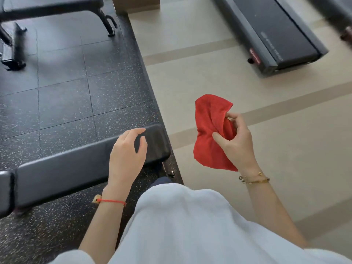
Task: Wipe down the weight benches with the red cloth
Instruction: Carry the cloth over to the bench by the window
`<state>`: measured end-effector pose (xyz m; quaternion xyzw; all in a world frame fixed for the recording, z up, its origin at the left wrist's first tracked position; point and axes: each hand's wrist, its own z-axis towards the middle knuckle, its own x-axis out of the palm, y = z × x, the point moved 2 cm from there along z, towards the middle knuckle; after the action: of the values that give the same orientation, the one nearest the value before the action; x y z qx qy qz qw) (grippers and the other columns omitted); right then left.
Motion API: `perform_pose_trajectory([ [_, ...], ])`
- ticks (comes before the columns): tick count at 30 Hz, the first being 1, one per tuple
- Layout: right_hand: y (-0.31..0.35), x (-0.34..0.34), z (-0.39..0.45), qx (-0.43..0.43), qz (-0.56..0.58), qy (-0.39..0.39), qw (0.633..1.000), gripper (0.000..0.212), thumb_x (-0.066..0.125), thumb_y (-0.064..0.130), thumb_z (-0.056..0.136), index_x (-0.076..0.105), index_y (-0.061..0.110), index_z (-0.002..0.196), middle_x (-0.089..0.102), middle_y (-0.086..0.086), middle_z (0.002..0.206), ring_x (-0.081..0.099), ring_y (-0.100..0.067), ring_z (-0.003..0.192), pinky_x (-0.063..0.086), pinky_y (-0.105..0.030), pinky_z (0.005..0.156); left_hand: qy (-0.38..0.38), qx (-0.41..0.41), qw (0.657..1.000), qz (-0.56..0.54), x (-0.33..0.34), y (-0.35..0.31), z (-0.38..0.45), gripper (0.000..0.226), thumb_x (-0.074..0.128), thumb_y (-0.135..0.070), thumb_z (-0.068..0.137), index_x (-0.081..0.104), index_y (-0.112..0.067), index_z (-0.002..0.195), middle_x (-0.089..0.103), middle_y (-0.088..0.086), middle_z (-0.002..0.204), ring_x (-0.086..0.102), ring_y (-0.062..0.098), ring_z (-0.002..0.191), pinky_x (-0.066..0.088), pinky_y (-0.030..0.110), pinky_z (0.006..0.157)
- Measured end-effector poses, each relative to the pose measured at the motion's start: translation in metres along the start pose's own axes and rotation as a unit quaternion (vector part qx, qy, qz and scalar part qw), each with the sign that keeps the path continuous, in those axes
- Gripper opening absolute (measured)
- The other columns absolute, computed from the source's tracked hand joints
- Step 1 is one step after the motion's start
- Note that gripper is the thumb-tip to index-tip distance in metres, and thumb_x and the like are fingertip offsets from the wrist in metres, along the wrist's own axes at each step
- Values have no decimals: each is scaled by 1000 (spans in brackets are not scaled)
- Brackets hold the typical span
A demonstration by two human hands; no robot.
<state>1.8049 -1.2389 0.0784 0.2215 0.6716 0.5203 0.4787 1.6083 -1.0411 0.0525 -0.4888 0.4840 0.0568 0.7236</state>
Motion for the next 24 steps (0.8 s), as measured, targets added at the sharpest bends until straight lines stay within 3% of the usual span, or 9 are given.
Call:
perform_pose_trajectory([
  [9, -22, -14, 58, 11, 21, 12, 1000, 45, 72, 8, 75, 52, 32, 108, 64, 8, 97, 63, -6, 90, 49, -15, 78, 11, -1, 1000, 11, 31, -32, 44, 26, 52, -21, 97, 64, -20, 120, 67, -5, 119, 60, 15, 113, 47, 31, 97],
  [13, -27, -5, 98, 15, 20, 21, 999, 46, 72, 5, 75, 52, 32, 107, 63, 10, 94, 61, -4, 87, 50, -16, 78, 3, -10, 1000, 8, 46, -32, 79, 27, 51, -21, 97, 64, -19, 121, 67, -4, 118, 60, 15, 112, 45, 28, 96],
  [18, -25, 18, 187, -4, 17, 37, 999, 45, 73, 6, 75, 52, 29, 108, 62, 11, 95, 60, -1, 86, 49, -16, 79, -21, -32, 999, 12, 66, -27, 155, 27, 51, -20, 97, 64, -19, 121, 67, -3, 118, 60, 16, 112, 43, 25, 95],
  [22, -9, 43, 277, -23, 13, 59, 998, 45, 73, 7, 75, 53, 31, 108, 62, 14, 94, 61, -1, 86, 49, -16, 79, -53, -49, 997, 7, 68, -28, 233, 27, 51, -22, 97, 64, -20, 121, 67, -3, 119, 61, 17, 109, 48, 31, 95],
  [24, 0, 57, 319, -32, 12, 70, 997, 46, 73, 8, 75, 52, 32, 109, 63, 13, 96, 62, -3, 89, 50, -18, 81, -61, -50, 997, 9, 66, -26, 271, 27, 51, -22, 98, 64, -20, 121, 67, -3, 119, 60, 14, 110, 46, 27, 96],
])
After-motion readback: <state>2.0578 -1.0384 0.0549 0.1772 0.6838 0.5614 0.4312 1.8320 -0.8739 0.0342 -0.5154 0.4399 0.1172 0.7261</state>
